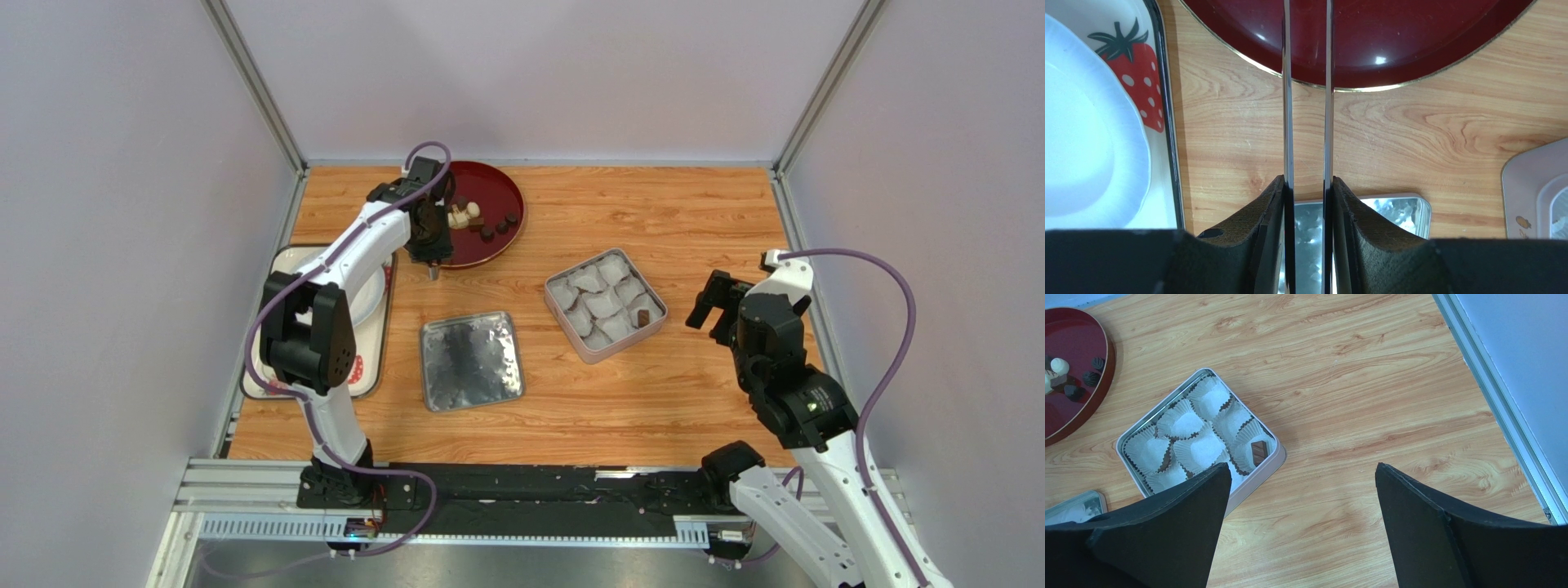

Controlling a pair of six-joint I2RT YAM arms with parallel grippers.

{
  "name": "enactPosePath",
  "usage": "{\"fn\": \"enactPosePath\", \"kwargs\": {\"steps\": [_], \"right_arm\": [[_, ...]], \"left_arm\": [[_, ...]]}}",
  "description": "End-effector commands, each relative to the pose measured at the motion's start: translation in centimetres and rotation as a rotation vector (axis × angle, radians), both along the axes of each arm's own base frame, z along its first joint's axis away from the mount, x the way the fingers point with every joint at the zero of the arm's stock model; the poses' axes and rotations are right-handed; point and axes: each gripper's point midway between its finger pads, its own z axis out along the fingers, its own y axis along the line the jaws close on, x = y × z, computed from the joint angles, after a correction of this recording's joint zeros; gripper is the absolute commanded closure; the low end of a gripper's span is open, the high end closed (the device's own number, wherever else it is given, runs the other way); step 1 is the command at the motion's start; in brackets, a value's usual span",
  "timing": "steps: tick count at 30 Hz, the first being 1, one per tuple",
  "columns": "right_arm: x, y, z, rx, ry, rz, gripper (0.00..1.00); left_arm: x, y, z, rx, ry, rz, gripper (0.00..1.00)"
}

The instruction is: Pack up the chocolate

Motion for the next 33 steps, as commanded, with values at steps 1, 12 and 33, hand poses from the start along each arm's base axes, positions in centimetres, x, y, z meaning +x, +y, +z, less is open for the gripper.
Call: {"fn": "enactPosePath", "kwargs": {"steps": [1, 12, 33], "right_arm": [[0.4, 0.0, 1.0, 0.013, -0.048, -0.003, 0.08], [0.3, -0.1, 1.1, 0.013, -0.054, -0.012, 0.08], [-1.5, -2.2, 1.9, -0.059, -0.025, -0.063, 0.08]], "left_arm": [[-1.3, -0.1, 3.2, -0.052, -0.052, -0.034, 0.72], [-5.0, -1.7, 5.4, -0.108, -0.077, -0.158, 0.71], [-12.0, -17.0, 13.2, -0.263, -0.272, -0.743, 0.69]]}}
